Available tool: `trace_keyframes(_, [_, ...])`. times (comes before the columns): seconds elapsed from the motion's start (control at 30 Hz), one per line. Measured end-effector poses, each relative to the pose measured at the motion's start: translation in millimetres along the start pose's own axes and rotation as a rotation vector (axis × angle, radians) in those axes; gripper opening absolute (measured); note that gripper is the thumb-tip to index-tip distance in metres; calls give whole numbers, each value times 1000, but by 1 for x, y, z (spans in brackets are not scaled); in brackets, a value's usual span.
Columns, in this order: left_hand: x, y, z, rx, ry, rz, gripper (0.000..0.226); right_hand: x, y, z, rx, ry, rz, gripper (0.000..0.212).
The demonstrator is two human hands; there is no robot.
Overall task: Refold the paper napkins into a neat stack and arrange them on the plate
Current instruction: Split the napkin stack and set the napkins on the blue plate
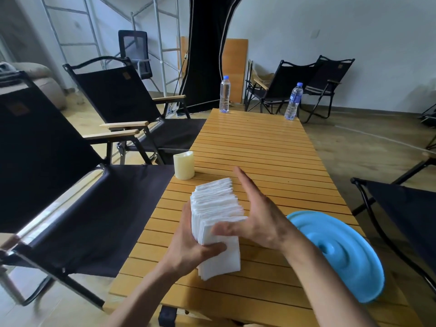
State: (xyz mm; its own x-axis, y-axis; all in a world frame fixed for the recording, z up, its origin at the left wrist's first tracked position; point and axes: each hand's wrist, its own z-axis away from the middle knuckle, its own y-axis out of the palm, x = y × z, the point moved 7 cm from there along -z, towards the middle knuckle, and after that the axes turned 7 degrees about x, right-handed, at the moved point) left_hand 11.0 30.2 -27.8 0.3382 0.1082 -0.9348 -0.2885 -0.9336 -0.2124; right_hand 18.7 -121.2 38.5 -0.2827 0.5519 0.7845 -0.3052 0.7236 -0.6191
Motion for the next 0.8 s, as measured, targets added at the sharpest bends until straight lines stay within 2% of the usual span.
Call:
trace_keyframes(0.07, [-3, -1, -2, 1, 59, -50, 96, -29, -2, 4, 97, 158, -156, 151])
trace_keyframes(0.13, [0, -1, -4, 4, 43, -58, 94, -41, 17, 5, 218, 171, -347, 146])
trace_keyframes(0.2, [-2, 3, -6, 31, 57, -42, 91, -42, 40, 2, 298, 88, -471, 116])
trace_keyframes(0.27, [-1, 4, -5, 52, 43, -44, 96, -35, 51, 2, 314, 23, -487, 83])
trace_keyframes(0.33, [4, 2, -3, 53, 4, -38, 102, -31, 48, 2, 275, -6, -547, 73])
trace_keyframes(0.4, [8, 3, -3, 66, -22, -36, 104, -31, 46, 1, 254, -30, -602, 71])
trace_keyframes(0.57, [8, 5, -8, 76, -26, -17, 98, -32, 52, -4, 210, -29, -577, 80])
trace_keyframes(0.7, [9, 4, -8, 60, -9, 0, 96, -27, 49, -5, 226, -68, -570, 78])
trace_keyframes(0.8, [10, 4, -9, 61, 13, 2, 85, -24, 49, -5, 208, -78, -565, 77])
